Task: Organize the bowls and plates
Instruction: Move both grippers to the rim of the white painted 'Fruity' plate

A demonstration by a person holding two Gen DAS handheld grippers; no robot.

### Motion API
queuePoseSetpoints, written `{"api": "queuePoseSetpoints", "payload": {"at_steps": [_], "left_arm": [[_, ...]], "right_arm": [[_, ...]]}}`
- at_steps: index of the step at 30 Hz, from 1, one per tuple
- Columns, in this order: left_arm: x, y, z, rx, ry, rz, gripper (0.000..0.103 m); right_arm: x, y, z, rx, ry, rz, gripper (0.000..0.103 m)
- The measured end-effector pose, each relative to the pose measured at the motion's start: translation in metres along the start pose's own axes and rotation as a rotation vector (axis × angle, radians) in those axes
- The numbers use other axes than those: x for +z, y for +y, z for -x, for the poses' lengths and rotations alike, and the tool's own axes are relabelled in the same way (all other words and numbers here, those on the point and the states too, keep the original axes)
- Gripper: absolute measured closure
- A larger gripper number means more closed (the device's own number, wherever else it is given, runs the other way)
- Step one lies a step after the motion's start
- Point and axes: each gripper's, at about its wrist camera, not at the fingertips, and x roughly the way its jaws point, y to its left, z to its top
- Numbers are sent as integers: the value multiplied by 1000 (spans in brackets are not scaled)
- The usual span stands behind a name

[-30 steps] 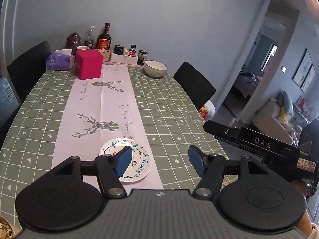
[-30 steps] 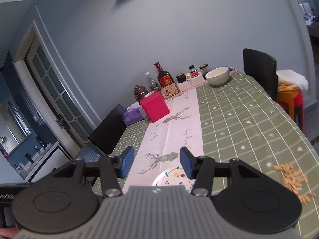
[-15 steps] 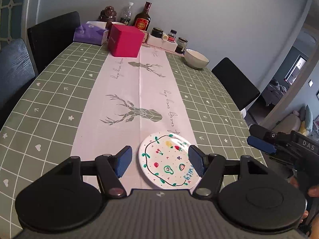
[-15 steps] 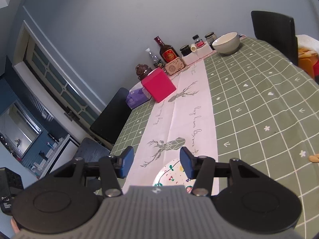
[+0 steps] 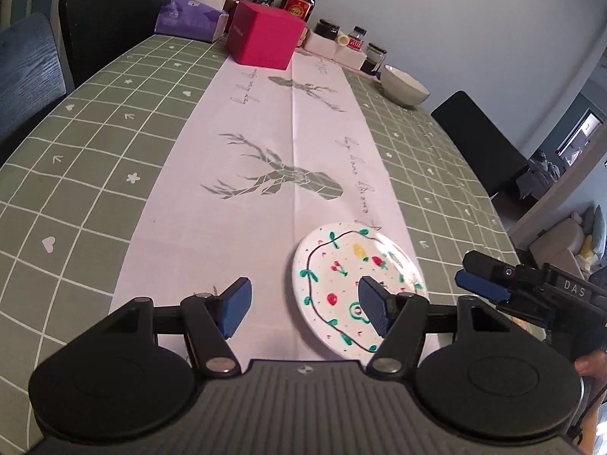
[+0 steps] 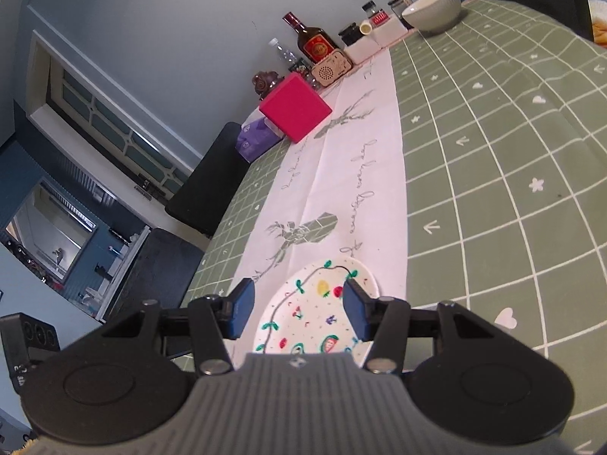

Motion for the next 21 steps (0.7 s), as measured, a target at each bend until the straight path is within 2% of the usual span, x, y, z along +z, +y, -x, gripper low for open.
{"api": "queuePoseSetpoints", "payload": {"at_steps": [2,6,9,12,15,21], "left_arm": [[-5,4,-7,5,8,-6,27],[-12,11,-19,-70,29,30,27],[-10,14,-26,-99,33,81,27],[-11,12,-30,-66,31,71,28],[-13,12,-33,-21,32,37,29],[-11,11,-38,-48,35,61,29]], "right_arm": [[-2,-6,-5,-16,4,0,51],[-1,-13,-15,-21,35,-4,51],[0,-14,-18,-21,38,8,51],[-5,-20,-22,-65,37,-17,51],[-10,-22,-27,-67,47,-11,51],[-18,-23,-35,-20,48,-21,51]]}}
